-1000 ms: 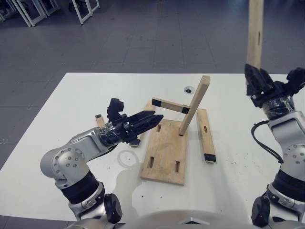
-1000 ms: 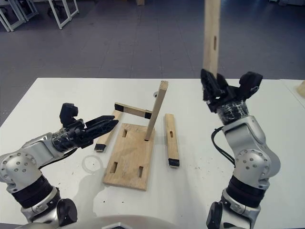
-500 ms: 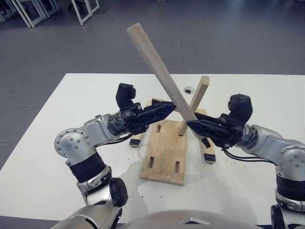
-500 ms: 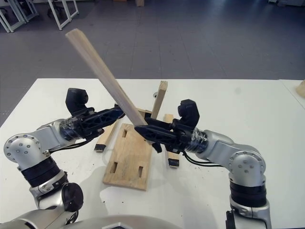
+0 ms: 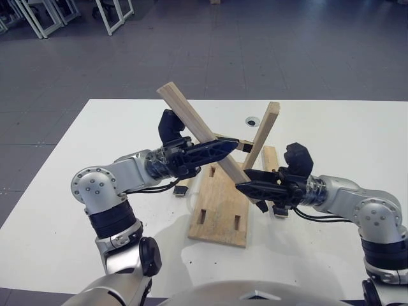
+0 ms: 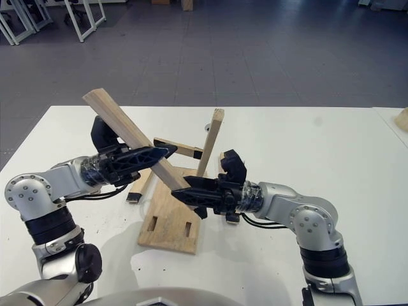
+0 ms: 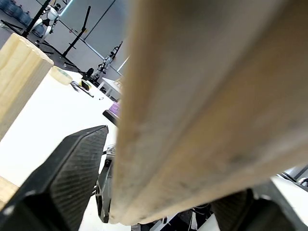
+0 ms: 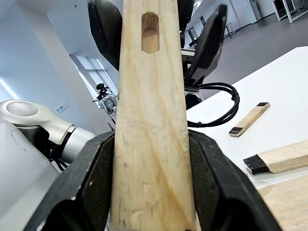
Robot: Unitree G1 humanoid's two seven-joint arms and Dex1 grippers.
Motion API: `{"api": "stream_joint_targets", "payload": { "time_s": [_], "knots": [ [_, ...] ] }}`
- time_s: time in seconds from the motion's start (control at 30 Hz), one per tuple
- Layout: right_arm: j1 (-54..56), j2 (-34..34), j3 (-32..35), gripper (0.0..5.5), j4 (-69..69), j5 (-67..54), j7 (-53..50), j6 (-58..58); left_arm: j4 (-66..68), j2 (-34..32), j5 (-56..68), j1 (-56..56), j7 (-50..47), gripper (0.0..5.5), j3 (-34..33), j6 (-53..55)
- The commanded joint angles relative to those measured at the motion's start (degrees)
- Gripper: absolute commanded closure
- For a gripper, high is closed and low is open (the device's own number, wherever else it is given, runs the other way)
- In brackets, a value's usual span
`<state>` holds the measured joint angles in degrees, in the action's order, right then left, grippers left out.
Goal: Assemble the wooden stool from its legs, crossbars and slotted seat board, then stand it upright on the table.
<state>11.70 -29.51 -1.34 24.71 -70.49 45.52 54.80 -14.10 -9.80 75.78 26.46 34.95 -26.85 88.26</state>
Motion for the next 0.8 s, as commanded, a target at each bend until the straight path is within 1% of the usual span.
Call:
{"api": "stream_joint_targets", "payload": {
  "time_s": [0.03,0.1,0.2,0.3,0.33,0.47,0.57,0.63,0.73,0.77,0.8],
  "knots": [
    [0.5,-0.9,-0.2,3.46,0.8,1.3,0.8,-0.1,1.6,-1.6,4.3,-0.4,-3.0,2.83,0.8,-2.7],
    [0.5,-1.0,-0.2,3.46,0.9,1.8,1.1,-0.2,1.9,-2.1,5.7,-0.9,-4.6,3.08,1.5,-4.1],
    [0.6,-1.2,-0.2,3.46,1.0,2.5,1.3,-0.5,2.1,-2.9,6.9,-1.8,-6.9,3.11,2.9,-6.4],
    [1.3,-1.5,-1.4,3.46,0.1,6.7,-2.7,-0.2,2.3,-4.0,9.0,-2.6,-8.4,3.13,4.3,-8.1],
    [1.5,-1.8,-1.3,3.09,-0.6,6.4,-3.1,0.8,2.2,-4.5,9.4,-2.9,-8.5,3.14,4.7,-8.7],
    [2.2,-3.4,-0.4,2.38,-1.5,8.1,-3.1,1.2,2.1,-6.4,10.5,-4.2,-8.6,3.25,6.4,-10.8],
    [1.0,-6.8,3.5,1.92,-0.9,8.6,-3.0,0.5,2.1,-8.2,10.3,-5.0,-8.3,3.27,7.0,-12.5],
    [-1.3,-9.6,6.8,1.5,1.0,8.9,-3.3,0.3,2.0,-10.3,8.9,-5.4,-7.3,3.29,6.9,-13.9],
    [-7.9,-12.1,10.6,1.46,6.6,10.2,-6.5,0.6,2.8,-14.2,9.0,-5.5,-6.7,3.45,4.3,-16.5],
    [-10.5,-11.9,10.7,1.46,9.1,11.0,-8.9,0.9,3.0,-15.5,9.4,-5.6,-6.8,3.45,3.2,-17.3],
    [-12.9,-10.2,9.6,1.46,11.7,12.6,-13.6,1.3,3.0,-16.8,9.7,-5.8,-7.0,3.45,2.1,-18.1]
  ]
}}
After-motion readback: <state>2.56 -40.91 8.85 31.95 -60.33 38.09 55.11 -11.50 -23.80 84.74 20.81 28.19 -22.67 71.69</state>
